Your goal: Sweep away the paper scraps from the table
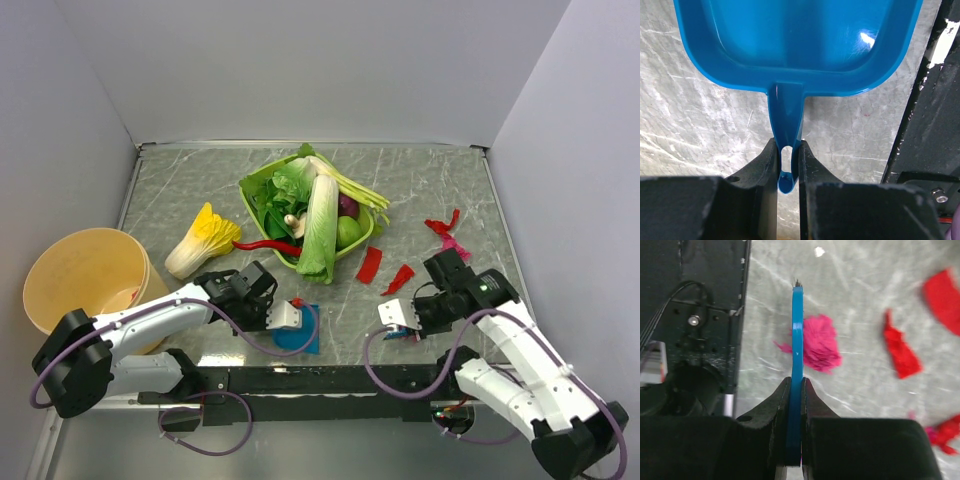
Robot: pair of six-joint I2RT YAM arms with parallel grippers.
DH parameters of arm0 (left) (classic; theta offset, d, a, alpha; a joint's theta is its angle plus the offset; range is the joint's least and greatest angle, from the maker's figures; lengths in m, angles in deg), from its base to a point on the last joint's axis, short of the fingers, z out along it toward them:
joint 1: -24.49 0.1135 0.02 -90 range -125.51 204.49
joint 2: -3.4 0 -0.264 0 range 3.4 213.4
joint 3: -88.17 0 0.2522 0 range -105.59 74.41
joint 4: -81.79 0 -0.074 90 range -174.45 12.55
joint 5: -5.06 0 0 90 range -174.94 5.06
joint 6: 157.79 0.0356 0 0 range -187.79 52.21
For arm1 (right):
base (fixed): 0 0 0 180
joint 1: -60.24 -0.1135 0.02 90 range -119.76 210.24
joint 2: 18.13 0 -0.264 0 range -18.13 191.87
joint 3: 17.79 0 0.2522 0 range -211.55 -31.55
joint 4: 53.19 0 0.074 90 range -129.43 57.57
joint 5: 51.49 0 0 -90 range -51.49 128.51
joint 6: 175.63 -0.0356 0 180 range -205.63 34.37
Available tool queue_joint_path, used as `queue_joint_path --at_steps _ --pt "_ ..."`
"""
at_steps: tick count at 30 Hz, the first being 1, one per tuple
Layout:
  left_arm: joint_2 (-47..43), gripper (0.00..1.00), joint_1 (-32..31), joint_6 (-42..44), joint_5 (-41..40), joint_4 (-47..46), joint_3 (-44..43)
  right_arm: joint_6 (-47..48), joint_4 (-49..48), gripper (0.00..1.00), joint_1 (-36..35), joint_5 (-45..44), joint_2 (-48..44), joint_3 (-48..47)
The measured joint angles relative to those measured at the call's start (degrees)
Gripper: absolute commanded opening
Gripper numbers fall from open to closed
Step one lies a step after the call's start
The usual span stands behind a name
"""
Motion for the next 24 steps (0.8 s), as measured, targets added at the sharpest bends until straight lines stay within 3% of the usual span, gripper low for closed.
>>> queue_joint_path --at_steps 7,12,17,24 --pt "0.0 0.01 0.0 -0.3 -1.1 0.1 0.0 -8.9 -10.3 0.0 -0.8 -0.4 10.8 -1.3" --pt "0.2 0.01 0.0 -1.4 -1.5 0.1 0.0 -20.4 -17.2 0.0 -1.5 2.1 21.6 -15.5" --pt "3.8 0.01 -0.2 -2.6 -1.6 0.1 -0.7 -25.5 -19.1 0.0 -1.5 4.2 19.8 -21.0" --pt "7.6 0.01 -0.4 -5.7 -1.6 -1.6 -3.1 -25.4 -21.4 0.0 -1.3 -0.7 12.7 -13.3"
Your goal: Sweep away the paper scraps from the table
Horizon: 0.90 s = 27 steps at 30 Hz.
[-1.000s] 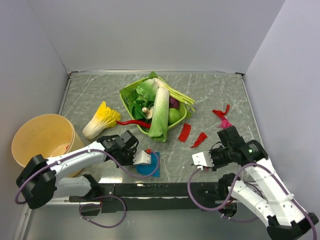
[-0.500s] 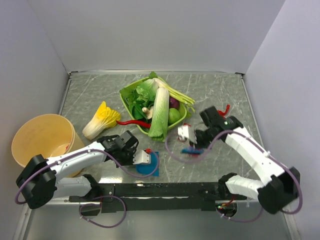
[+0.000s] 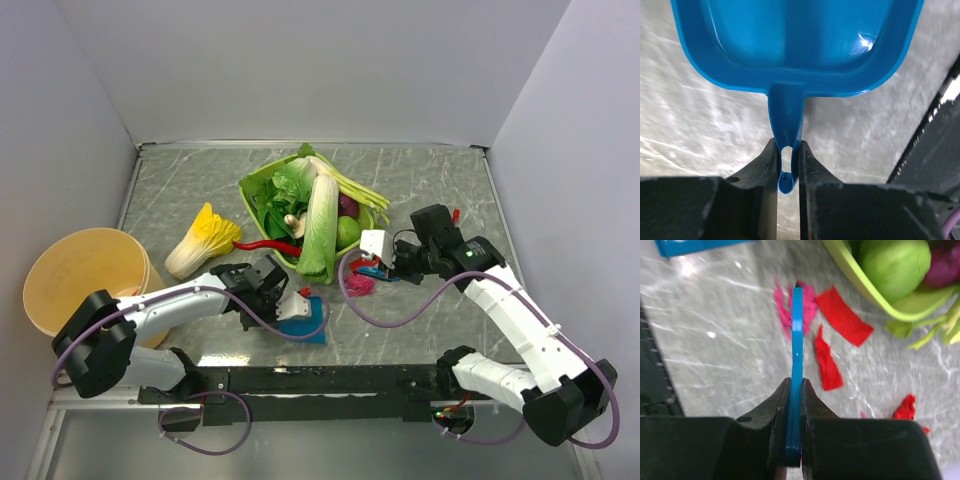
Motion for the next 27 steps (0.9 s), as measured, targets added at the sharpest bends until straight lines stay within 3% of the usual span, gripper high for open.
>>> queue_joint_path --at_steps 5,13,19,27 --pt "0.9 0.04 -0.2 -2.1 -0.5 -1.6 -2.4 0.3 -7.8 0.0 0.0 -6.8 -0.2 6.1" --pt "4.9 0.32 -0.7 -4.7 -2.1 -4.0 -3.1 1.8 -21.2 0.0 0.0 -15.1 2.5 12.8" --pt "5.6 0.43 -0.9 -5.8 -3.0 -6.7 -3.1 4.0 -28.2 0.0 0.1 -18.8 8.2 13.5" --pt "2.8 0.44 -0.9 -6.2 -3.1 -8.1 -0.6 5.7 -31.5 0.0 0.1 -19.7 14.7 13.5"
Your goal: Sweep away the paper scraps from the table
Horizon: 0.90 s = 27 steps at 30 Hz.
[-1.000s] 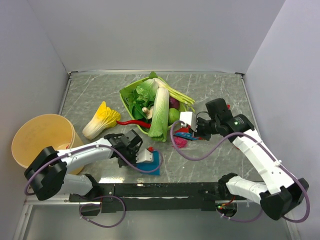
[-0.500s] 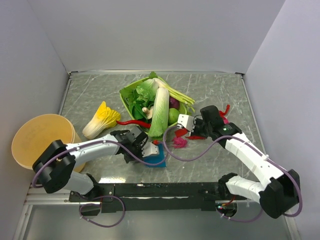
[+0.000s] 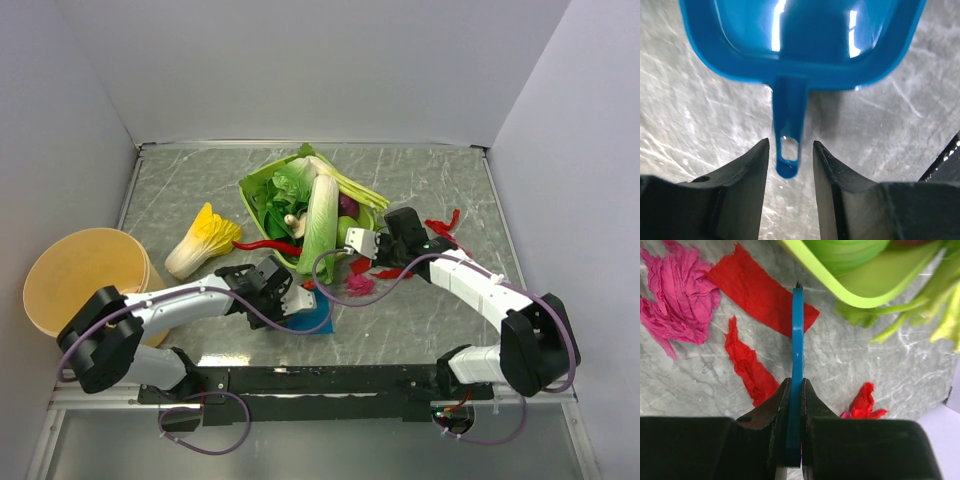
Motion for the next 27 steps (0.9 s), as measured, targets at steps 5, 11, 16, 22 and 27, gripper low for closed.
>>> queue_joint_path --at_steps 5,11,16,22,27 --pt "-3.4 0.44 0.0 0.5 -0.9 0.3 3.4 0.3 0.3 0.0 0.0 0.6 1.1 0.0" --pt "-4.4 0.44 0.1 1.3 -1.4 0.8 5.2 -0.3 4.1 0.0 -1.0 3.0 0.0 0.0" --pt "-4.2 0.44 0.2 1.7 -1.4 0.1 5.2 -2.3 9.0 0.0 -1.9 6.1 -3.1 -0.1" --pt "-3.9 0.33 0.3 1.8 0.1 -0.2 5.2 -10.3 17.0 0.0 -0.9 9.5 -3.6 -5.7" --pt "-3.2 0.03 0.3 1.7 1.7 0.0 4.8 -20.0 19.1 0.0 3.3 10.1 -3.9 -10.2"
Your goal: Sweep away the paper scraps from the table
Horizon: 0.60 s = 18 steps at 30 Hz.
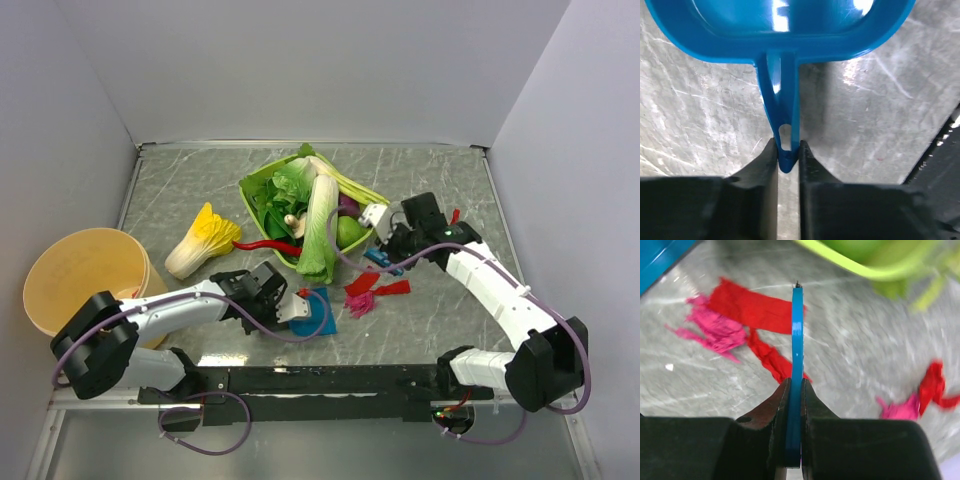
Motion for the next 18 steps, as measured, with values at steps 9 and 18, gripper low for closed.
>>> queue_joint_path --at_steps 9,18 --pt "0.5 0.01 0.0 0.4 1.5 5.4 -5.0 -18.6 2.4 0.0 9.1 -7.1 -0.3 -4.5" --pt "2.4 0.01 -0.3 1.2 -2.4 12.8 -12.0 -27.8 4.4 0.0 10.6 -12.7 -0.8 -2.6"
